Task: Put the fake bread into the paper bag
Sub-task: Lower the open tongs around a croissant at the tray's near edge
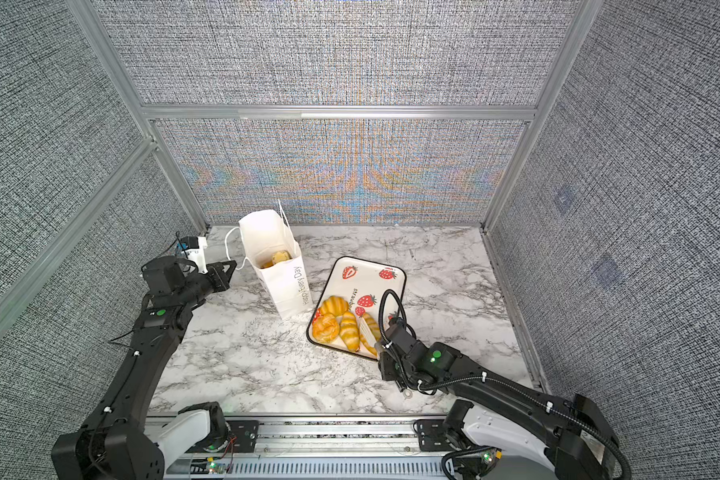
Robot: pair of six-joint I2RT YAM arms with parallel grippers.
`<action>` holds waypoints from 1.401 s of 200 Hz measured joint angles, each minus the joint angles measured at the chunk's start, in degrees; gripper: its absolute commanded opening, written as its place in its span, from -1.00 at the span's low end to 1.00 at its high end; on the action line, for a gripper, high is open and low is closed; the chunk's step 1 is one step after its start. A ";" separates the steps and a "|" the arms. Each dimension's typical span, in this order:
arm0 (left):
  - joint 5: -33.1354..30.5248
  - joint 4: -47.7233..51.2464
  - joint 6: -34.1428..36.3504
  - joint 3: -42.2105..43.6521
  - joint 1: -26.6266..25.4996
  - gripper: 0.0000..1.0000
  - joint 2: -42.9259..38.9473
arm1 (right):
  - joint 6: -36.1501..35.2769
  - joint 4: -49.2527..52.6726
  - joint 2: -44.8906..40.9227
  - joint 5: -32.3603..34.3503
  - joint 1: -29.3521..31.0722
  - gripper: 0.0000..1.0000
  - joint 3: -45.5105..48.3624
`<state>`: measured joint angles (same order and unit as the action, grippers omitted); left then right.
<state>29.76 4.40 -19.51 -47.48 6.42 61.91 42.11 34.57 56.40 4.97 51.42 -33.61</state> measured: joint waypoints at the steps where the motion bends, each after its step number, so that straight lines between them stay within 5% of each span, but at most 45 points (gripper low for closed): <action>1: 0.00 0.00 0.00 0.00 0.00 -1.00 0.00 | 0.00 -0.04 0.04 -0.02 0.00 0.00 0.02; 110: 0.00 0.00 0.00 0.00 0.00 -1.00 0.02 | 0.55 -1.99 1.90 -1.95 0.33 0.00 1.03; 187: -0.02 0.00 0.00 0.00 -0.02 -1.00 0.02 | 0.57 -1.84 1.68 -1.64 0.44 -0.29 0.79; 280: -0.02 0.02 0.00 0.00 0.00 -1.00 0.02 | 0.39 -0.46 -0.63 2.16 0.44 -0.36 -2.32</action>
<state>29.74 4.43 -19.51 -47.48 6.42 61.93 42.50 34.11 55.77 7.14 51.86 -35.92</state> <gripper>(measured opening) 0.055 0.323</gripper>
